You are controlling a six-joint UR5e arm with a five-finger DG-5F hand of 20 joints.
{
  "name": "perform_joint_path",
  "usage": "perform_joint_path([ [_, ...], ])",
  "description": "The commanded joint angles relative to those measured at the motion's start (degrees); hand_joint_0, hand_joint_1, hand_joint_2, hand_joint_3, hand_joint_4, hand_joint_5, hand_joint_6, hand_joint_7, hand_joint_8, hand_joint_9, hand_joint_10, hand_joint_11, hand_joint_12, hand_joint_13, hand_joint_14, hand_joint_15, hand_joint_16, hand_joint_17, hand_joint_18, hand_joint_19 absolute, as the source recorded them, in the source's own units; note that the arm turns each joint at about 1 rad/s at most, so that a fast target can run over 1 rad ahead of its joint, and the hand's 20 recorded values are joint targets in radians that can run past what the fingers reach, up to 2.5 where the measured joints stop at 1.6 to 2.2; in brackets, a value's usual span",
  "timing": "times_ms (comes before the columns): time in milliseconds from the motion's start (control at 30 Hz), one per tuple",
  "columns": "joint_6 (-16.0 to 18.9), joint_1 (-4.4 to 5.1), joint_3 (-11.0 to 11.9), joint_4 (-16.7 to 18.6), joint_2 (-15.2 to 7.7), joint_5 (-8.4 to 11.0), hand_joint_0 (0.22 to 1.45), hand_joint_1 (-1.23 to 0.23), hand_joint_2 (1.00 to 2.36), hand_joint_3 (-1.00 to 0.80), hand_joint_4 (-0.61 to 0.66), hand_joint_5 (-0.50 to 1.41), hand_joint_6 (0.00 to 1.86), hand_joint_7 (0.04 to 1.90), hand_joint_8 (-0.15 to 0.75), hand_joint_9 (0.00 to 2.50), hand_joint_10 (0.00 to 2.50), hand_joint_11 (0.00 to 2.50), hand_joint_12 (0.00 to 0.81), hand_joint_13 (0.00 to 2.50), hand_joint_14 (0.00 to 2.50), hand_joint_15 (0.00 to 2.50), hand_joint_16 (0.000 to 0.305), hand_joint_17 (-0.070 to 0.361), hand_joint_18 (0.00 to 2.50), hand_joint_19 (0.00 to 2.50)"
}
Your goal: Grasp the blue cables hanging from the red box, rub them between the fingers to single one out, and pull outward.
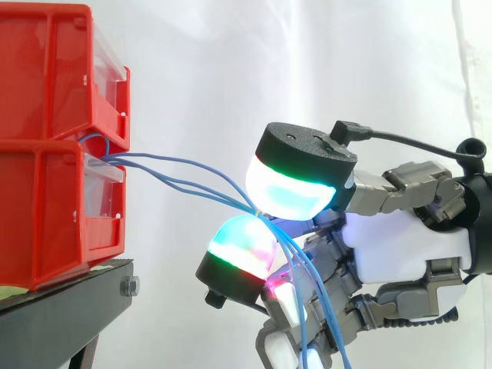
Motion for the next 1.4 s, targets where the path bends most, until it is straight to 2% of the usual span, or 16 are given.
perform_joint_path([
  [0,0.02,-0.01,-0.03,0.00,0.00,0.00,0.48,-0.72,1.00,-0.50,0.17,-0.13,0.87,1.09,0.341,1.09,0.02,0.67,0.410,0.97,0.02,0.62,0.050,0.113,0.84,0.69],
  [100,0.02,-0.01,-0.03,0.00,0.00,0.00,0.51,-0.71,1.00,-0.50,0.16,-0.13,0.87,1.10,0.330,1.08,0.02,0.67,0.395,0.96,0.02,0.62,0.047,0.107,0.82,0.70],
  [333,0.02,-0.01,0.06,-0.09,0.00,0.00,0.57,-0.71,1.02,-0.26,0.13,-0.13,0.87,1.19,0.323,1.08,0.02,0.69,0.379,0.95,0.02,0.63,0.045,0.101,0.81,0.72],
  [467,0.02,-0.01,-0.03,-0.09,0.00,0.00,0.60,-0.80,1.02,-0.21,0.09,-0.15,0.90,1.14,0.310,1.02,0.02,0.69,0.373,0.94,0.02,0.63,0.044,0.099,0.80,0.70],
  [567,0.02,-0.01,-0.03,0.00,0.00,0.00,0.63,-0.89,1.02,-0.24,0.07,-0.17,0.90,1.12,0.296,0.96,0.02,0.69,0.369,0.90,0.02,0.63,0.044,0.099,0.79,0.69],
  [633,0.02,0.07,0.06,-0.09,0.00,0.00,0.65,-0.92,1.02,-0.27,0.10,-0.17,0.91,1.11,0.289,0.93,0.02,0.69,0.367,0.89,0.02,0.63,0.044,0.099,0.79,0.68],
  [733,0.02,-0.01,0.06,-0.09,0.18,0.00,0.64,-0.93,1.00,-0.48,0.13,-0.17,0.90,1.05,0.287,0.93,0.02,0.68,0.360,0.89,0.02,0.63,0.044,0.099,0.78,0.69],
  [867,0.02,0.07,0.06,-0.09,0.18,0.00,0.52,-0.78,1.00,-0.50,0.15,-0.15,0.88,1.05,0.305,0.99,0.02,0.68,0.378,0.91,0.02,0.63,0.046,0.104,0.80,0.70],
  [1167,0.11,0.07,0.06,-0.09,0.18,-0.09,0.50,-0.61,1.00,-0.49,0.14,-0.14,0.83,1.03,0.318,1.04,0.02,0.67,0.394,0.93,0.02,0.64,0.049,0.111,0.80,0.73],
  [1367,0.11,-0.01,-0.03,-0.09,0.44,0.09,0.54,-0.66,1.01,-0.30,0.14,-0.15,0.83,1.11,0.315,1.04,0.02,0.68,0.384,0.92,0.02,0.65,0.046,0.104,0.79,0.76],
])
